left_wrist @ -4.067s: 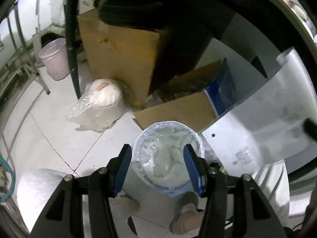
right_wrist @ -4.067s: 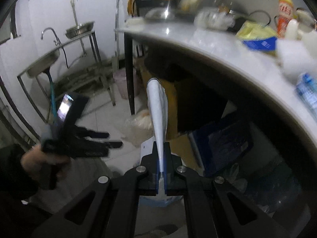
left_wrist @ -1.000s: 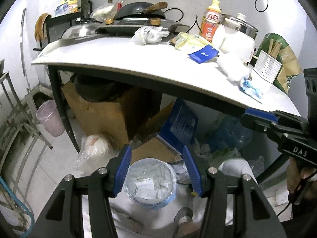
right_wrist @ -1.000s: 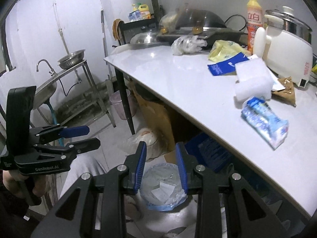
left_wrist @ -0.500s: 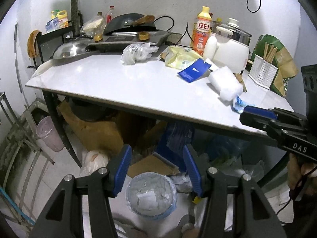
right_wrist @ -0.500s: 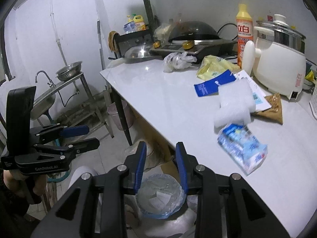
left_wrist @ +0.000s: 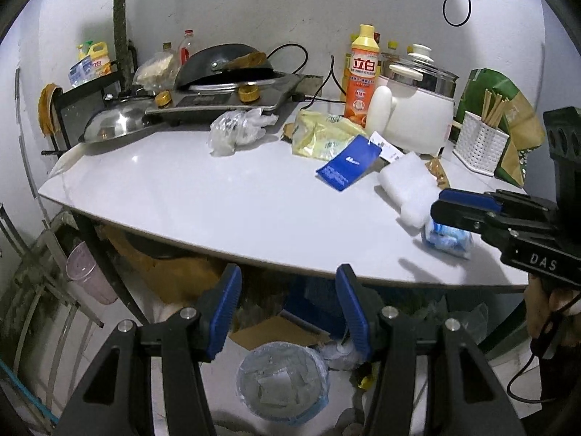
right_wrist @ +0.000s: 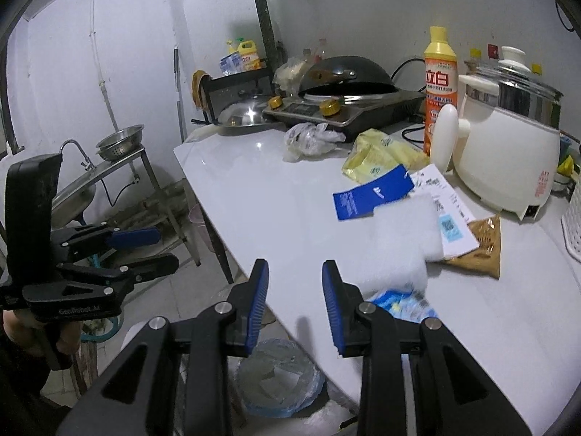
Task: Collect trash
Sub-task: 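Grasp the blue tag card on the counter with the right gripper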
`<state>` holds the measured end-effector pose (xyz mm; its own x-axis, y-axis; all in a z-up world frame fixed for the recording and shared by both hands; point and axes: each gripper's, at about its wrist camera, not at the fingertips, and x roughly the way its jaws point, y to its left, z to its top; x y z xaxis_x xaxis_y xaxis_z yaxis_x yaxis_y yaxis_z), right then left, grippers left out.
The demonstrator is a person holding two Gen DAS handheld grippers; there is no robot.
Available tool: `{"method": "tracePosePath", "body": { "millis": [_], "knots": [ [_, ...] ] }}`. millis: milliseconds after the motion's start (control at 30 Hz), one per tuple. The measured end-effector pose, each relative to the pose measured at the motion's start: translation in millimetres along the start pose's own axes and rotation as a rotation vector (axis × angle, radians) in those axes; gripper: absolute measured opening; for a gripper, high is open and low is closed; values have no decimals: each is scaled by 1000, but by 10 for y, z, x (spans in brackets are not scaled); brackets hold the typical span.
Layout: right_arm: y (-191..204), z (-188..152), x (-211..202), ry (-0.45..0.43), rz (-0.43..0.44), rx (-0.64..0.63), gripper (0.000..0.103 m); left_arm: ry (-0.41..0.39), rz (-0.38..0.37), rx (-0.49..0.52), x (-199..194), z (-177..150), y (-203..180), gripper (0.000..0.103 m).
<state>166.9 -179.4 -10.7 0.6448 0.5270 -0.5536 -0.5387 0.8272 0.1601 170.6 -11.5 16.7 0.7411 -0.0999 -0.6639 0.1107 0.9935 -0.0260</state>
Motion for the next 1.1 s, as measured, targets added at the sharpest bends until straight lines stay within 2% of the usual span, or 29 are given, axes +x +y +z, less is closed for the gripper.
{"method": "tracePosePath", "body": {
  "millis": [600,1100],
  "knots": [
    [-280,490,271,-23,-37,-11,28,-15,-30,39,421,461,72,54],
    [-655,893,710,-14,-86,17,28,-19,-39,81,976,987,411,54]
  ]
}}
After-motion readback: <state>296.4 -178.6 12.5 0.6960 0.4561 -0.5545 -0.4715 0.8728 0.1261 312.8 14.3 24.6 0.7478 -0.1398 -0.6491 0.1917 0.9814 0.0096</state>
